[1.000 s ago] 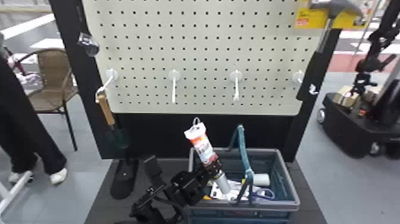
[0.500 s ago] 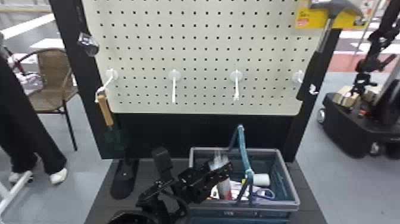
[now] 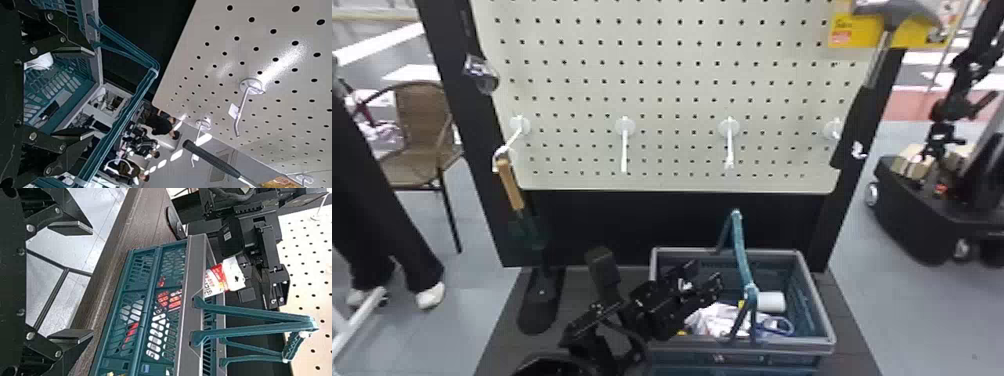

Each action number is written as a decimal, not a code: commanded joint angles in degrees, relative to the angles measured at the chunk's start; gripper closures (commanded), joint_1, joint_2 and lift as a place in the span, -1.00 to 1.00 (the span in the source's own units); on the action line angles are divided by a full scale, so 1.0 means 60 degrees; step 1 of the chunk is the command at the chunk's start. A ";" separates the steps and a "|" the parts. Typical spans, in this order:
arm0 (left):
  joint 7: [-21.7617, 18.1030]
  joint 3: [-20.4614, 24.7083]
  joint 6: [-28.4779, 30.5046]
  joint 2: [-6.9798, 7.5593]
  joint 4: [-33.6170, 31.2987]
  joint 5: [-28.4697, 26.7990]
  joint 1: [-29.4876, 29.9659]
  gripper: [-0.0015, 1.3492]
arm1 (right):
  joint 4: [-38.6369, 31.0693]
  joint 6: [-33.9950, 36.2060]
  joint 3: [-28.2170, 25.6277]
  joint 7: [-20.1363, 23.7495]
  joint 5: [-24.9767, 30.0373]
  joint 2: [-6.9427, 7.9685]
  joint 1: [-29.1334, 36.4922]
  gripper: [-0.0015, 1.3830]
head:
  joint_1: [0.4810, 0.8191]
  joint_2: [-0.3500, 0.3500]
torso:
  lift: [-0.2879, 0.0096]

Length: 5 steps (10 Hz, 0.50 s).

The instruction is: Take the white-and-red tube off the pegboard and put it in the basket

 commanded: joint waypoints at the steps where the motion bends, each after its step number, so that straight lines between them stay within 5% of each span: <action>1: -0.0001 0.0004 -0.0016 0.0000 -0.0002 0.0003 0.0022 -0.19 | 0.0000 0.0000 0.0000 0.0015 0.0000 -0.0013 0.0000 -0.49 | -0.60 0.00 | 0.26; 5: -0.0001 0.0018 -0.0148 0.0000 -0.0002 0.0018 0.0043 -0.19 | 0.0000 0.0000 0.0000 0.0015 0.0000 -0.0013 0.0000 -0.49 | -0.60 0.00 | 0.26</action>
